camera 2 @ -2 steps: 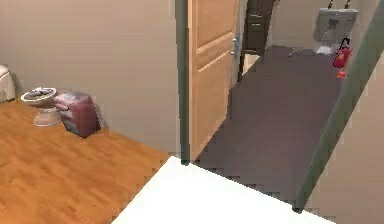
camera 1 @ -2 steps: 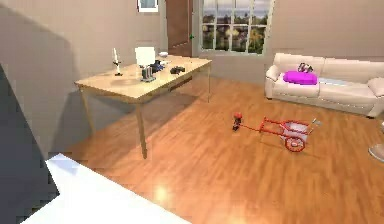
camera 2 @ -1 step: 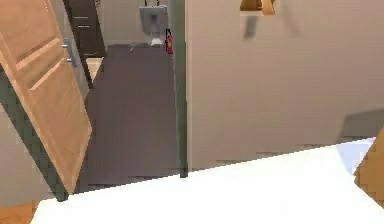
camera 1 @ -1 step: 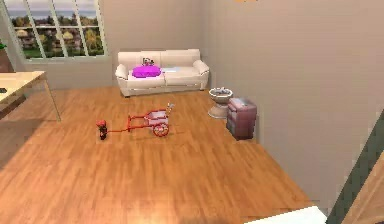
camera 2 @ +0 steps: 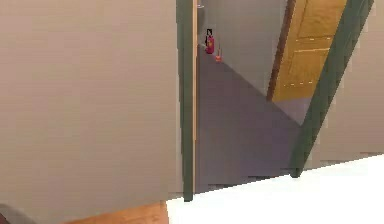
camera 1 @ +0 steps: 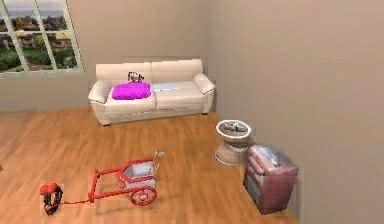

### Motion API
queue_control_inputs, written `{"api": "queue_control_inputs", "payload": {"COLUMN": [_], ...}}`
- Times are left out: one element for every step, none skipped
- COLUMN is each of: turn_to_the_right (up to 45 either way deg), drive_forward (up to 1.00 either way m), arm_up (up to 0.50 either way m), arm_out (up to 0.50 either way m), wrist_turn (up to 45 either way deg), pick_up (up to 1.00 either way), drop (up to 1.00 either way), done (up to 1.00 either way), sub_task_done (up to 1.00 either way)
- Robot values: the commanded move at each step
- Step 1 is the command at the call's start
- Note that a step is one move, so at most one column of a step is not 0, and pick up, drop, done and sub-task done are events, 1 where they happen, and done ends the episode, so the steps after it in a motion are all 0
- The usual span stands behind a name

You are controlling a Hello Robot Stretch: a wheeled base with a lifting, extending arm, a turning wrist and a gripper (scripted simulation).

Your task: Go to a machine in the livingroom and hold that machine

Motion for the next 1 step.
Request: {"api": "queue_control_inputs", "payload": {"turn_to_the_right": [3.0], "drive_forward": [0.0], "arm_up": [0.0], "arm_out": [0.0], "wrist_turn": [0.0], "pick_up": [0.0], "drop": [0.0], "done": [0.0], "sub_task_done": [0.0]}}
